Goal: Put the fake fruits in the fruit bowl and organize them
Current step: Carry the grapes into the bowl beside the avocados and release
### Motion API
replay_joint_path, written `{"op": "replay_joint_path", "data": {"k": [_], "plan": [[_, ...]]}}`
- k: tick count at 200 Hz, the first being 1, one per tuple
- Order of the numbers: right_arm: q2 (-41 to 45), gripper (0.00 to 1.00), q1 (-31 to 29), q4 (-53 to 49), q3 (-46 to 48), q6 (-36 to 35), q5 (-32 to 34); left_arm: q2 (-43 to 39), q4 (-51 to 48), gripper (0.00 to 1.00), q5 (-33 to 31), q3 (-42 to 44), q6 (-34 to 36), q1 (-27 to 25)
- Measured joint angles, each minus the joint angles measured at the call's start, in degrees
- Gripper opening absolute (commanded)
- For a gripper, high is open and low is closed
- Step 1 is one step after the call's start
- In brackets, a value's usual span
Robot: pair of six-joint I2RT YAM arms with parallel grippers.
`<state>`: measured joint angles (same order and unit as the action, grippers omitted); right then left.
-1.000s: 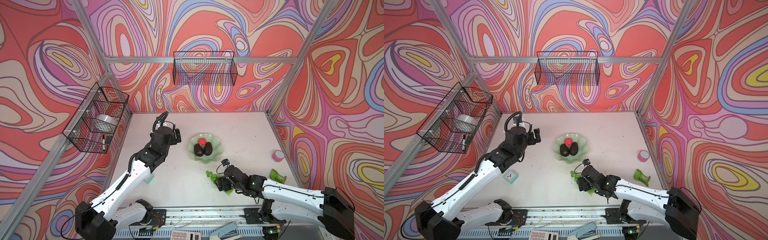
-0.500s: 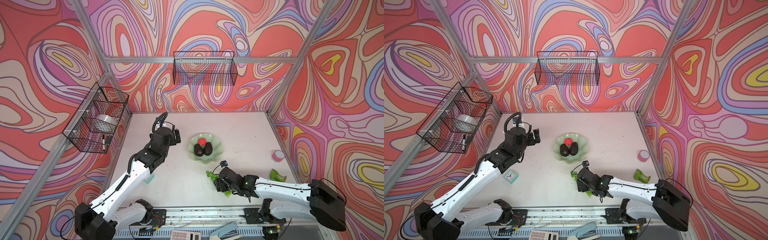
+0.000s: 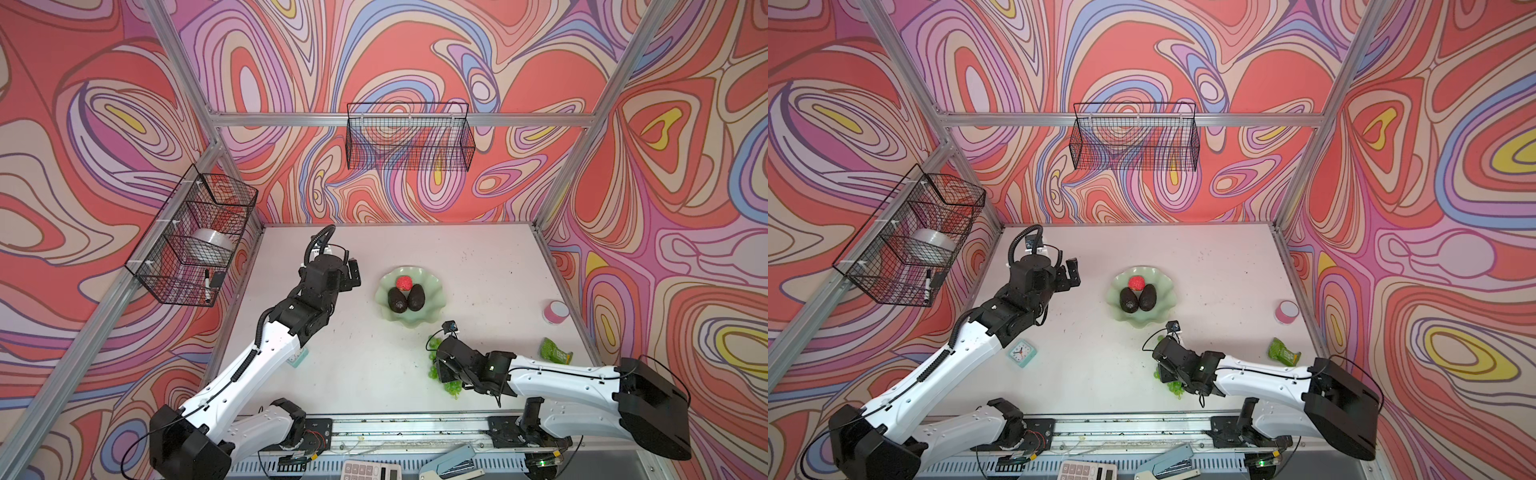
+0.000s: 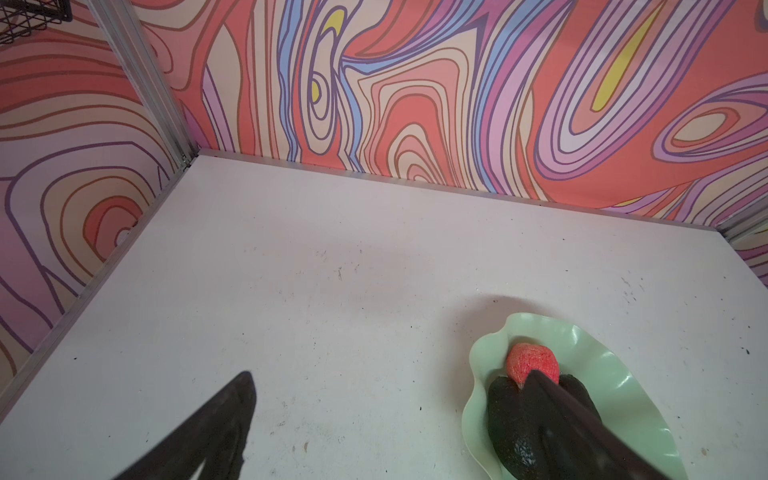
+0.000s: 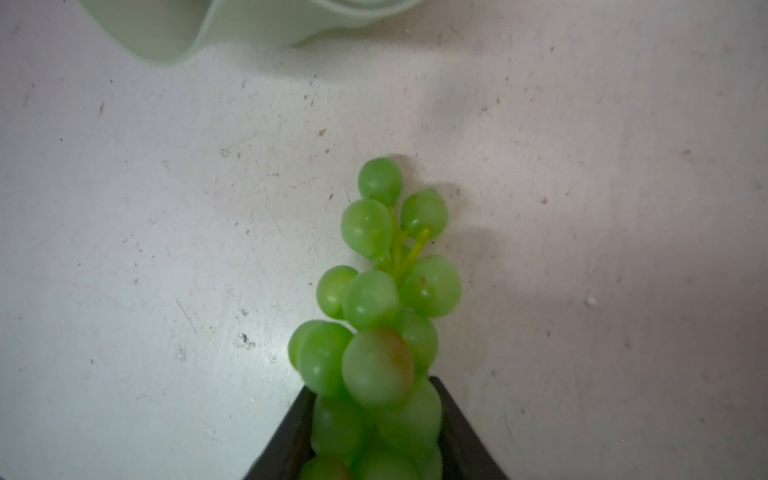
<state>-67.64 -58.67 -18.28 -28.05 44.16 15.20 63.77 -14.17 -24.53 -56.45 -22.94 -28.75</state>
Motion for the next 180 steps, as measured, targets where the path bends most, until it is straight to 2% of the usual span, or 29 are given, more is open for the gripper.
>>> {"op": "replay_joint_path", "data": {"k": [68,123,152,180], "plan": [[10.38,0.32,0.15,-7.04,-0.76,2.71,5.16,-0.92,-0.02,1.00,0.00,0.00,0.00,0.35],[16.09,0.32,3.19,-14.86,-10.82,0.76,9.46,-1.03,-0.02,1.00,0.00,0.00,-0.02,0.37],[14.62,0.32,5.44,-16.28,-17.73,-2.75,10.45,-1.64,-0.02,1.00,-0.02,0.00,-0.02,0.39],[8.44,0.31,11.17,-14.86,-23.76,-7.08,8.85,-1.90,-0.02,1.00,-0.02,0.04,-0.02,0.63]]}}
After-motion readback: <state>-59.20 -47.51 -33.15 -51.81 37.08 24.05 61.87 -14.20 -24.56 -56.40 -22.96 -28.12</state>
